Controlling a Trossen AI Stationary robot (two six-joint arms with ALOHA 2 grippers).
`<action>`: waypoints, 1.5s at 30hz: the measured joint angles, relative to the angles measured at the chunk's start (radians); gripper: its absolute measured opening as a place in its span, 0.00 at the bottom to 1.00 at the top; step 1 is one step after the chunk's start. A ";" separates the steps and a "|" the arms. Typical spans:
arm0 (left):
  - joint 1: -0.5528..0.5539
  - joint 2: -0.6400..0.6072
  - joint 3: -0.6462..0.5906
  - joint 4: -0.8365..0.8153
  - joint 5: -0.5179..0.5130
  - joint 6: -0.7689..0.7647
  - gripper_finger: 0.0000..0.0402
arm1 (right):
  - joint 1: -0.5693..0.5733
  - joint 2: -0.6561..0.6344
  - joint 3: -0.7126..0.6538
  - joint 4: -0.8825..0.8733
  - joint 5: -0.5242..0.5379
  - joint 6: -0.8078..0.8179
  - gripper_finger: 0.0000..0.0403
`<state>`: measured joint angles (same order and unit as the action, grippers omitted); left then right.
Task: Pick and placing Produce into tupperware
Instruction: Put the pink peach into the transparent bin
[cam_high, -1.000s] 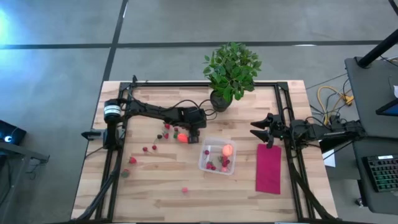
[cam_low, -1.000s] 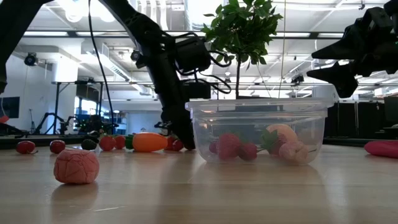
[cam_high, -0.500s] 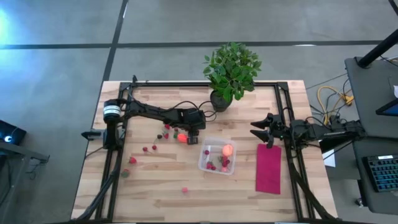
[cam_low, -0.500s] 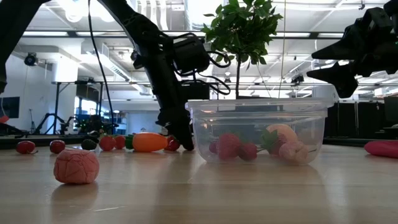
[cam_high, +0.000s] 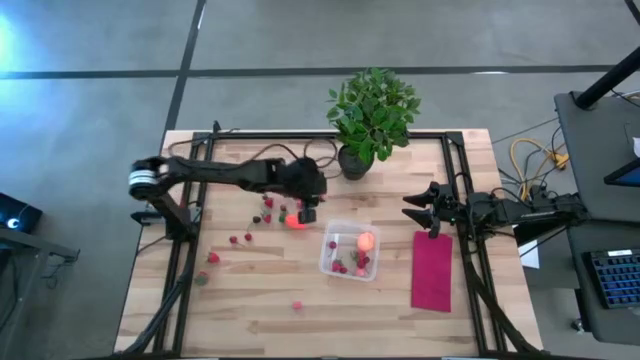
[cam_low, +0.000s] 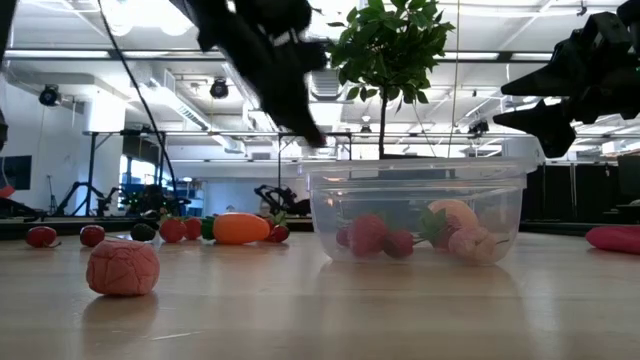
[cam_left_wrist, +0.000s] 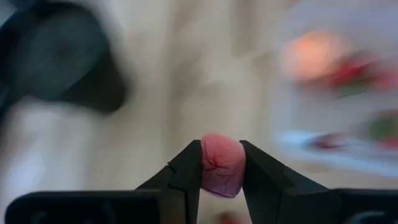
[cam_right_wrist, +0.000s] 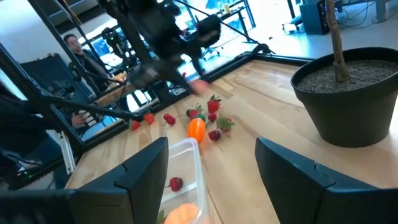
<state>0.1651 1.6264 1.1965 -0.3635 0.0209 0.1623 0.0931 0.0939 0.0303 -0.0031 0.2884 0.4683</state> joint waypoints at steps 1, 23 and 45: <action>-0.004 -0.018 0.000 0.006 0.072 -0.001 0.19 | 0.000 0.000 0.000 0.000 0.000 0.000 0.58; -0.217 0.236 0.145 0.078 0.075 -0.023 0.34 | 0.000 0.000 0.000 0.001 0.000 0.000 0.58; -0.645 -0.113 -0.133 -0.172 -0.268 -0.238 0.54 | 0.000 0.001 -0.001 0.001 0.000 0.000 0.58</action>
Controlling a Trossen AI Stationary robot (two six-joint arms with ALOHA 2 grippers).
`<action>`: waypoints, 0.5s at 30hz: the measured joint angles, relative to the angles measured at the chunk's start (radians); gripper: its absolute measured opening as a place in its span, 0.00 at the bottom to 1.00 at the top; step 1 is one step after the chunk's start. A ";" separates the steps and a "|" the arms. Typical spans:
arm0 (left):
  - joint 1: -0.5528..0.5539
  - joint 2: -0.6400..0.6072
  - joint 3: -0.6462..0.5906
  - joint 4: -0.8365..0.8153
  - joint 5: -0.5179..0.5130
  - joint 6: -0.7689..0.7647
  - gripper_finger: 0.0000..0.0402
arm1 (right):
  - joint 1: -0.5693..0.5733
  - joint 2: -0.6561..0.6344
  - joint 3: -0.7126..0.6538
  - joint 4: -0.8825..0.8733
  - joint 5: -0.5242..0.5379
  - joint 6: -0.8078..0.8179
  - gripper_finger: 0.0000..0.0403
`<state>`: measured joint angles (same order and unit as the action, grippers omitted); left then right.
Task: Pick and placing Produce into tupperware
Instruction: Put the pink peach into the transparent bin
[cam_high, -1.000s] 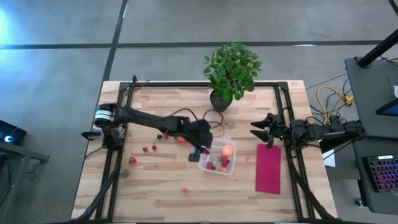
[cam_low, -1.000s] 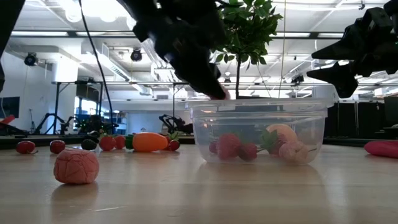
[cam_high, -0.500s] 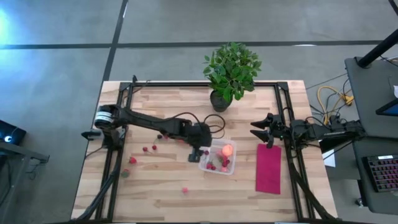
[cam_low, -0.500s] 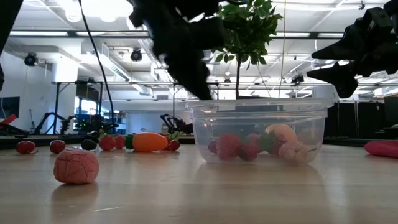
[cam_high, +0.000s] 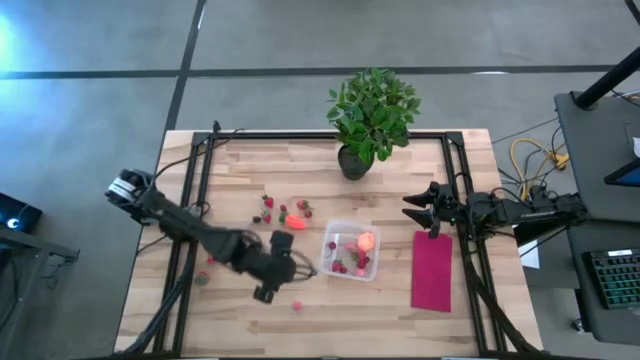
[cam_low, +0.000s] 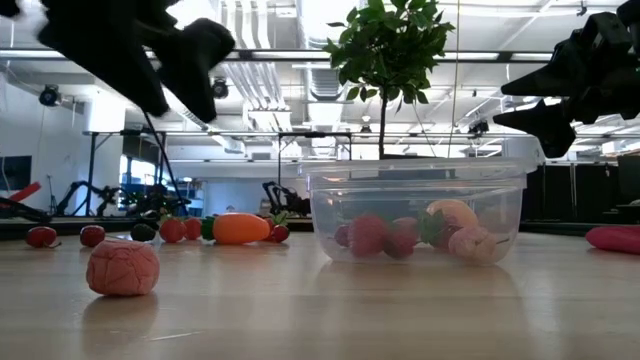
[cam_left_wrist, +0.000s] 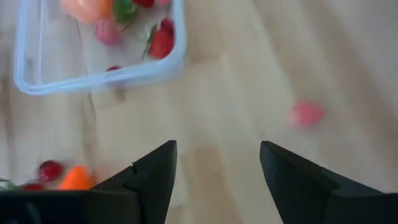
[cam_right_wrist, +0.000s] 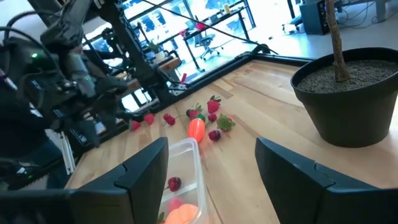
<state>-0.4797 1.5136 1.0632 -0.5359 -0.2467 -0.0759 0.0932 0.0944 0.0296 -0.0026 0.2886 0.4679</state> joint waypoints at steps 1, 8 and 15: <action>-0.026 -0.005 -0.017 0.034 -0.011 -0.038 0.54 | 0.000 0.000 0.000 0.000 0.000 0.000 0.58; -0.139 0.061 -0.041 0.178 -0.023 -0.263 0.54 | 0.000 0.000 0.000 0.000 0.000 0.000 0.58; -0.172 0.193 0.028 0.220 -0.013 -0.291 0.54 | 0.000 0.000 0.000 0.000 0.000 0.000 0.58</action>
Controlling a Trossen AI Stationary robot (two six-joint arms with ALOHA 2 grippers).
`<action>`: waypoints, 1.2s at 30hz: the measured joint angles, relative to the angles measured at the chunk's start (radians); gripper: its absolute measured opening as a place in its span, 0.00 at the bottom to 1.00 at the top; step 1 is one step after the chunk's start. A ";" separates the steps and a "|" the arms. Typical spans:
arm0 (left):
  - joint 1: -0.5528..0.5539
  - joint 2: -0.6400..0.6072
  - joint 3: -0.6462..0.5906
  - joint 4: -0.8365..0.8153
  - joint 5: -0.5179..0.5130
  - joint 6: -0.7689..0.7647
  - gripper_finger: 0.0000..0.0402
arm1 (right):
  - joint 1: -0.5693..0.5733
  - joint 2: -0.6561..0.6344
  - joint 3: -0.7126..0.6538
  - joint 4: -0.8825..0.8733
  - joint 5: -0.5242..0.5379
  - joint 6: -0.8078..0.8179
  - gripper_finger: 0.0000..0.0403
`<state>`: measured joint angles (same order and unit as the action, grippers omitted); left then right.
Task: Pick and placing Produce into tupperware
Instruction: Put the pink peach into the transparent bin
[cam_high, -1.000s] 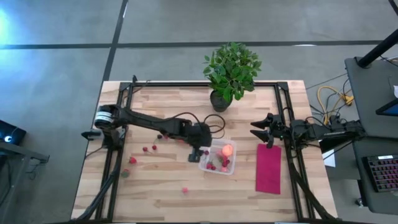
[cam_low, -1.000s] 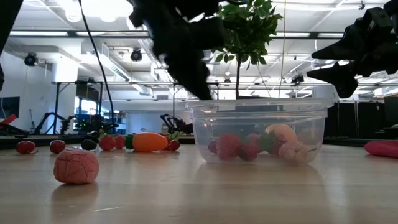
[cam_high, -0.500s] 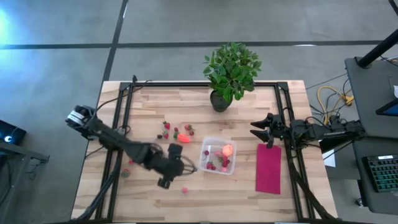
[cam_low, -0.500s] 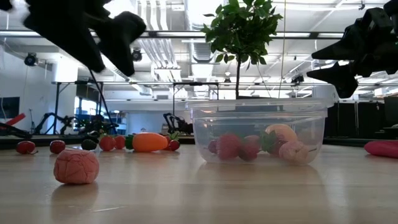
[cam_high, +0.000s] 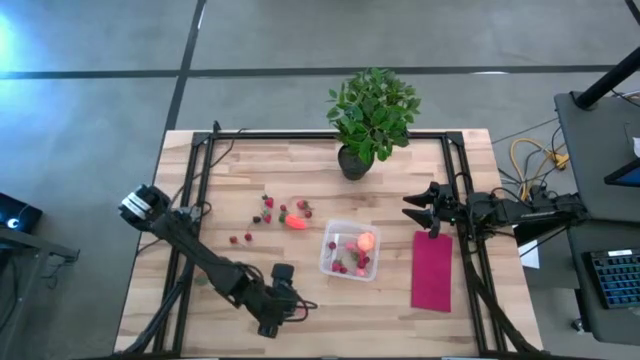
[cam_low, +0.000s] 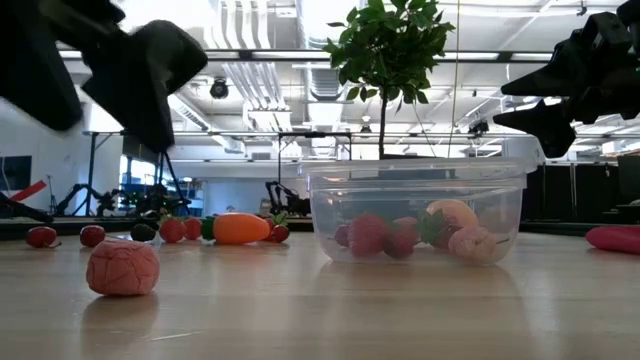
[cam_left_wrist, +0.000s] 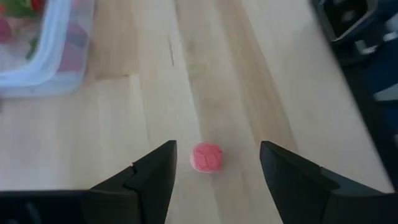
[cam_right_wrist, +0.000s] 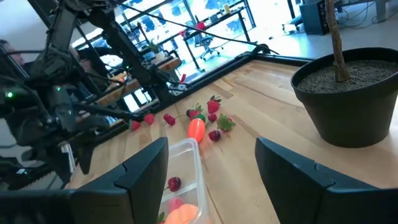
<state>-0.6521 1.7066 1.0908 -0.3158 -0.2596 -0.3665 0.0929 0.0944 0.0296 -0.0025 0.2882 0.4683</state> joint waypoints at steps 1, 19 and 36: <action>0.000 0.018 0.006 -0.002 0.000 -0.015 0.54 | 0.000 0.000 0.000 0.000 0.000 0.000 0.58; 0.004 0.152 0.018 0.045 -0.016 -0.072 0.53 | 0.000 0.000 0.000 0.000 0.000 0.000 0.58; 0.029 0.143 0.022 -0.035 -0.126 -0.036 0.14 | 0.000 -0.001 0.000 0.000 0.000 0.000 0.58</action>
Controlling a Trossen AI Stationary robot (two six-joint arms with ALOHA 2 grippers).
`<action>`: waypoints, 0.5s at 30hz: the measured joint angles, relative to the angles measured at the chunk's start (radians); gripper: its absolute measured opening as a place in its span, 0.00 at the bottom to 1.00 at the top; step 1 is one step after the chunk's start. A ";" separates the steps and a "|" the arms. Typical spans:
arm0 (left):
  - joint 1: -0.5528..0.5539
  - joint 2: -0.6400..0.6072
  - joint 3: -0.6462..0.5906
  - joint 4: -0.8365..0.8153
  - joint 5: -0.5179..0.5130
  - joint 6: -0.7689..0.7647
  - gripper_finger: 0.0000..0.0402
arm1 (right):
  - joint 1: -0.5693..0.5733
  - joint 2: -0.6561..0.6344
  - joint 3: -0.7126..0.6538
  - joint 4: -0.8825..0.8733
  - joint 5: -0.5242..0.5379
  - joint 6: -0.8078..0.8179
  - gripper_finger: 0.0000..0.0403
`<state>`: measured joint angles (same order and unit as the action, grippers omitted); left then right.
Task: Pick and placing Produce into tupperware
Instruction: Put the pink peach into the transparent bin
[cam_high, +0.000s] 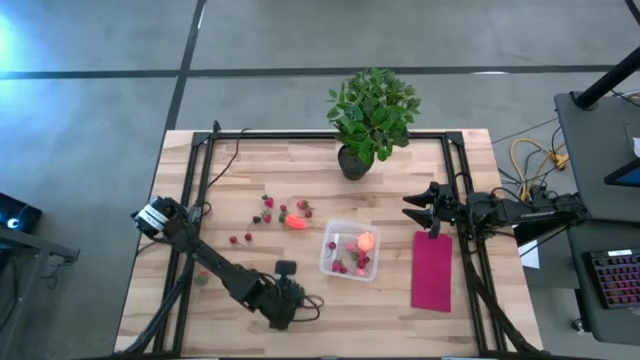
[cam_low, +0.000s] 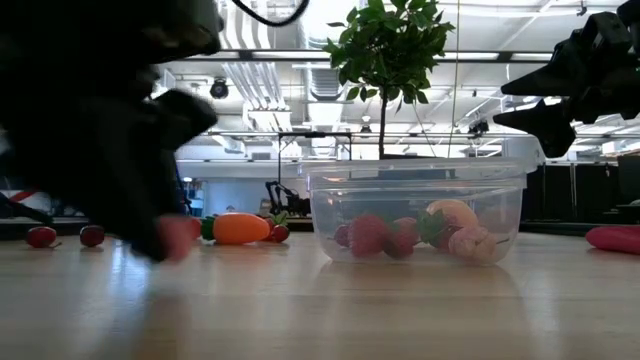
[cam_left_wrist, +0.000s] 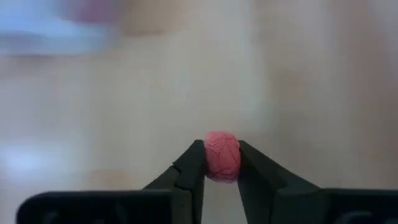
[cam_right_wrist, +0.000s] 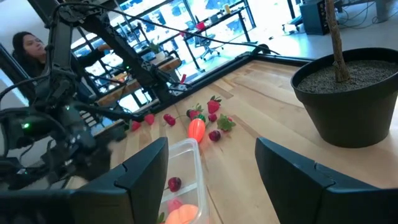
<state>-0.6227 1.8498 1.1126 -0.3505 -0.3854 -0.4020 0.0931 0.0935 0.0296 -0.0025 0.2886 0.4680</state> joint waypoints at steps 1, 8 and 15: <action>0.013 -0.016 0.000 -0.032 -0.049 0.021 0.13 | 0.000 0.001 0.000 0.000 0.000 0.000 0.58; 0.237 -0.174 -0.006 0.108 -0.095 0.194 0.15 | 0.000 0.001 0.000 0.000 0.000 0.000 0.58; 0.421 -0.119 0.043 0.222 0.155 0.260 0.24 | 0.000 0.000 0.000 0.000 0.000 0.000 0.58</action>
<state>-0.2020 1.7310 1.1553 -0.1282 -0.2305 -0.1421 0.0929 0.0939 0.0296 -0.0025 0.2883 0.4679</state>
